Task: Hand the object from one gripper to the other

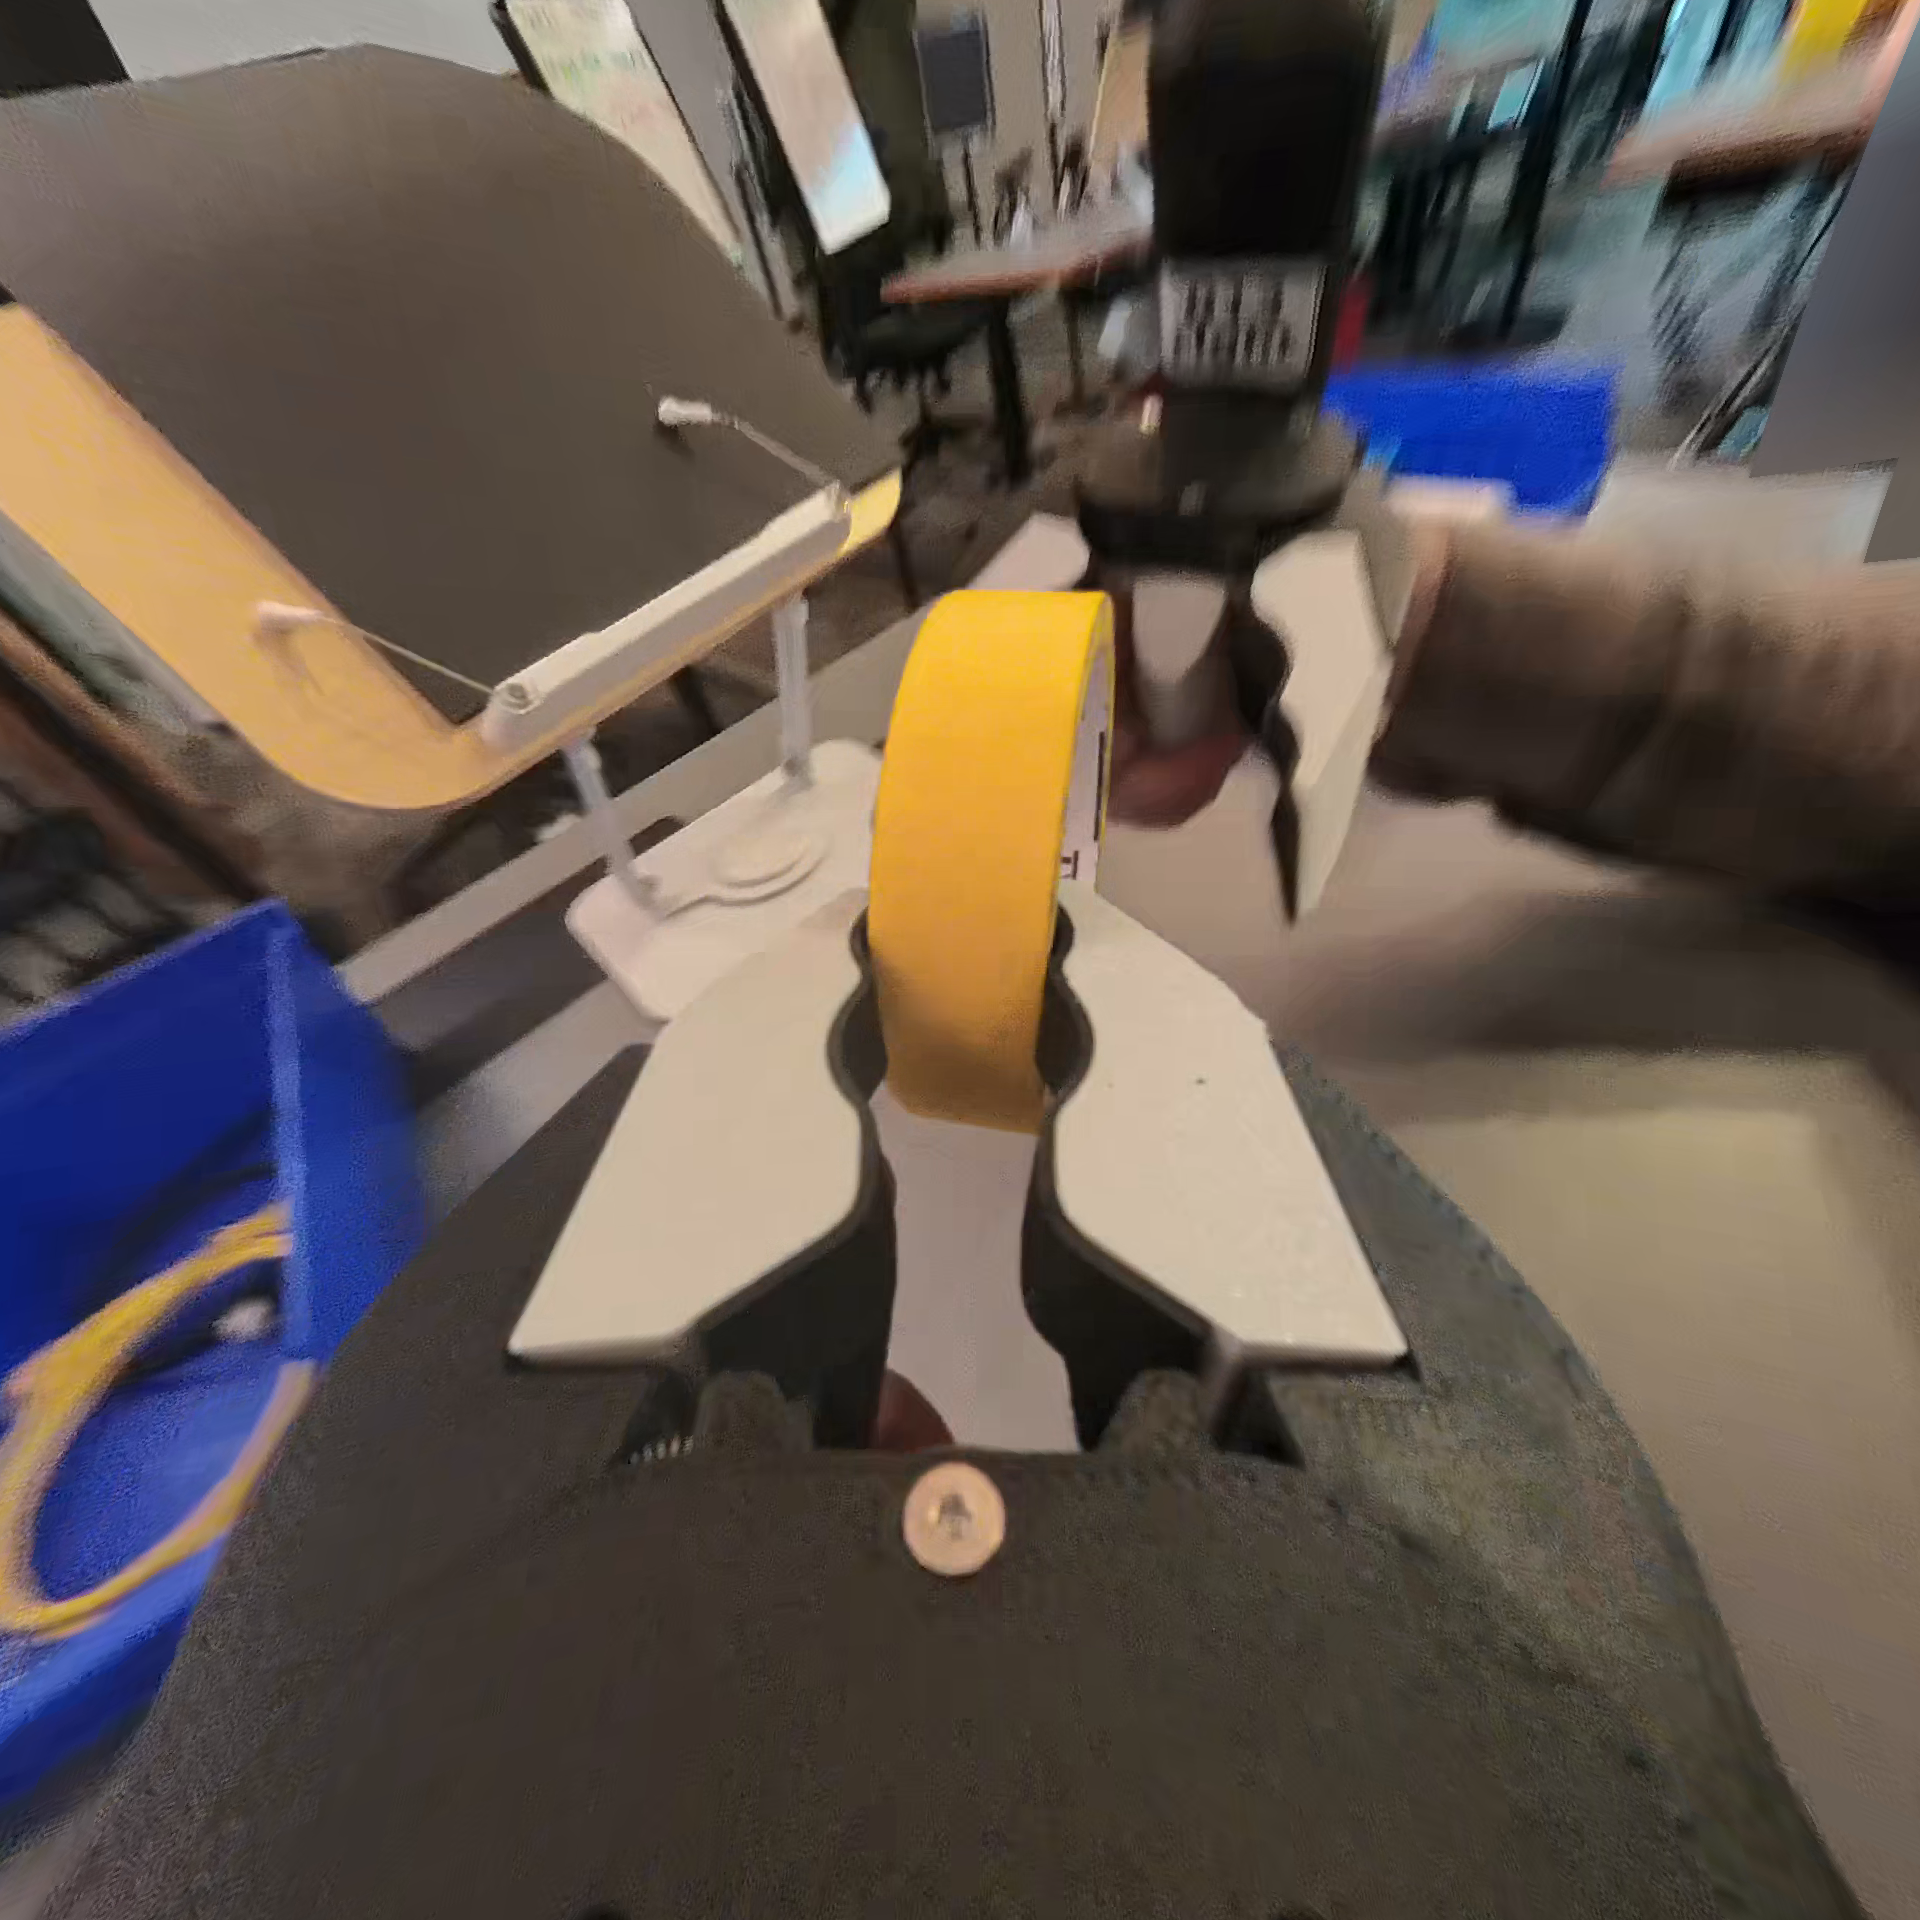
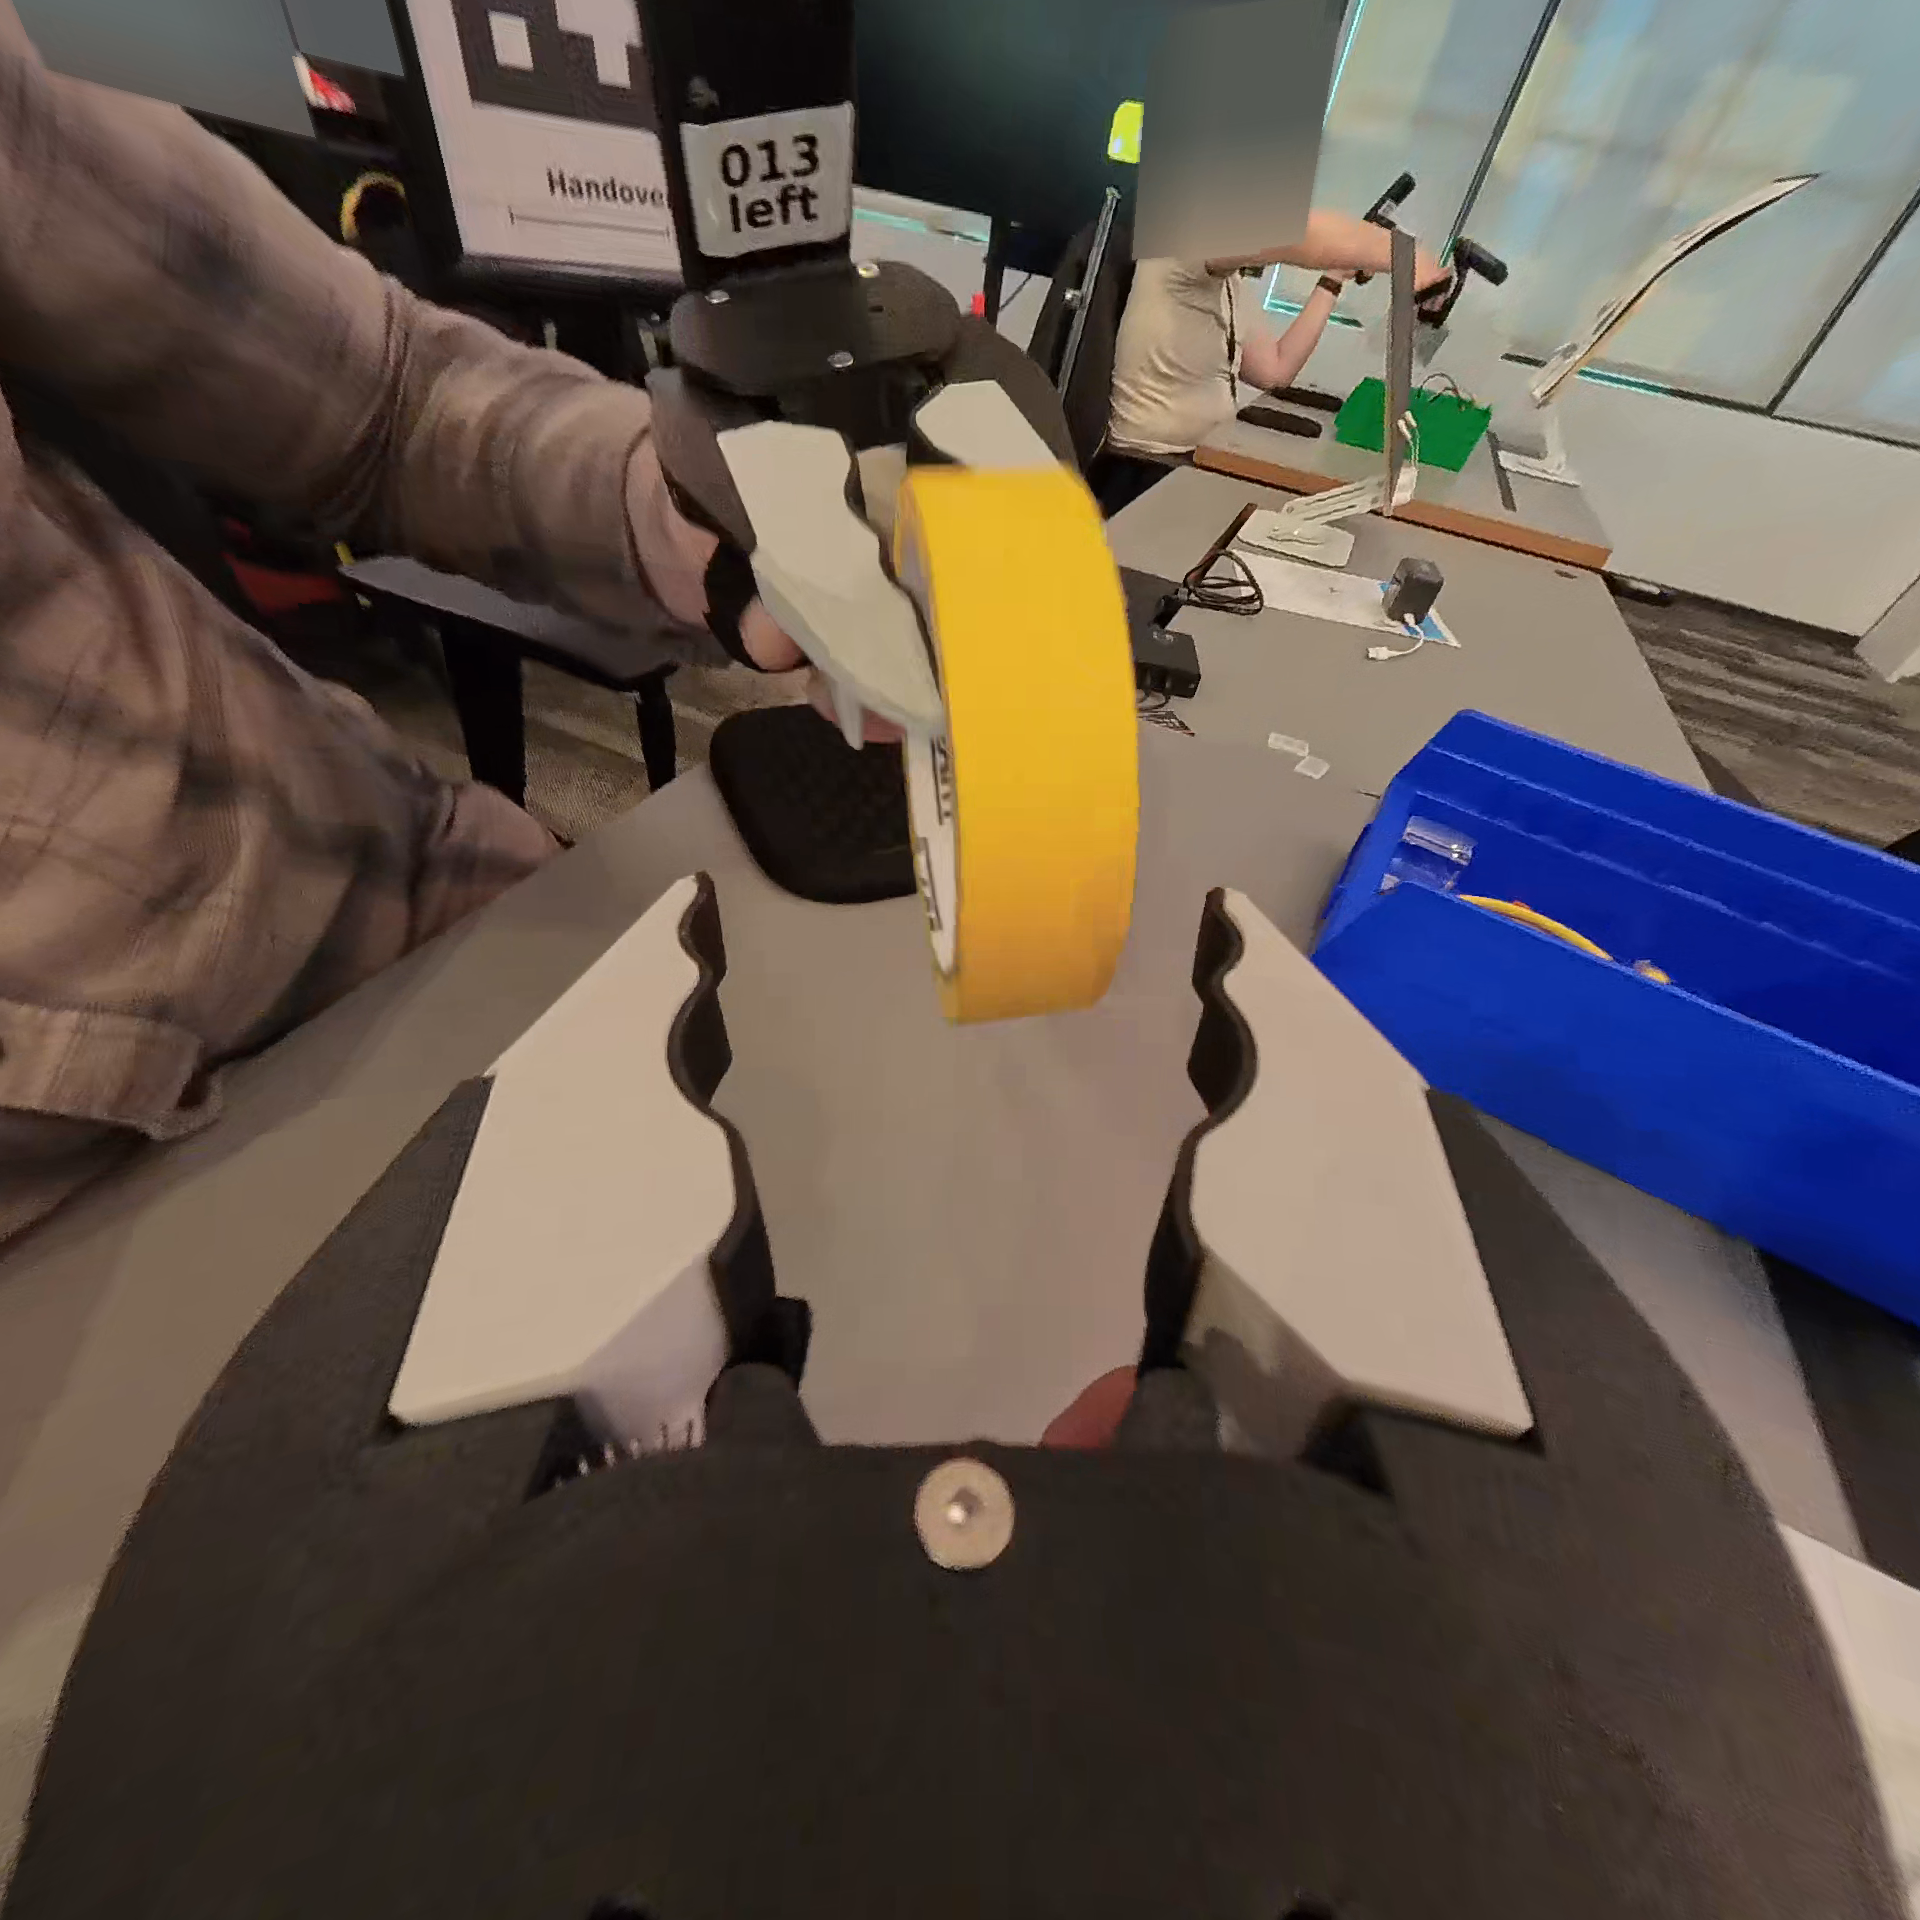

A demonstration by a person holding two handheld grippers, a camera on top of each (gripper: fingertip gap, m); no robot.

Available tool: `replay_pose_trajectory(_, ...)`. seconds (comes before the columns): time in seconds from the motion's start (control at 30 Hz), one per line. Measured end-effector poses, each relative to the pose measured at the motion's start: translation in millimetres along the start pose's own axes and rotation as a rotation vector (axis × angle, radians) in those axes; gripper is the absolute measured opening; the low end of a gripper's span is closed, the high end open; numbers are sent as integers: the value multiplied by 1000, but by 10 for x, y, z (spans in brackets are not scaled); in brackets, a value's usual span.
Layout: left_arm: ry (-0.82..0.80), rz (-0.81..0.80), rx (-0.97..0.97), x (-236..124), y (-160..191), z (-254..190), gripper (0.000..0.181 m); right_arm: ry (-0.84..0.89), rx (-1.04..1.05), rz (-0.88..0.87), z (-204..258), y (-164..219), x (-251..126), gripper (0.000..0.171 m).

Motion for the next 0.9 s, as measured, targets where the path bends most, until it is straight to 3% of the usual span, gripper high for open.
replay_pose_trajectory(0.13,92,-109,-249,2,-31,32,26,-20,50,-52,16,34,103,76)
replay_pose_trajectory(0.2,96,-120,-263,26,0,27,26,-16,76,-90,5,20,137,59)
replay_pose_trajectory(0.27,98,-137,-246,35,18,1,26,8,108,-114,-44,35,138,29)
replay_pose_trajectory(0.47,89,-142,-207,60,79,-12,25,-23,134,-123,-36,63,121,27)
replay_pose_trajectory(0.5,61,-130,-158,62,92,-8,27,-22,135,-115,-38,72,123,26)
replay_pose_trajectory(0.53,8,-131,-66,57,96,-1,41,-28,147,-118,-38,74,122,26)
replay_pose_trajectory(0.67,-211,-129,435,-17,85,-66,67,-14,204,-119,-89,138,116,26)
replay_pose_trajectory(0.9,-448,-62,1191,8,298,-157,67,32,317,-85,-190,243,132,27)
Point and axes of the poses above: each gripper's, where its closed fingertips meet, x out along the fingers, y out of its underside, z = x × y across the jaws, the point moved 5 cm from there along -x, back along the fingers, and after that the axes turned 15 degrees about -x, right-handed, at the moved point
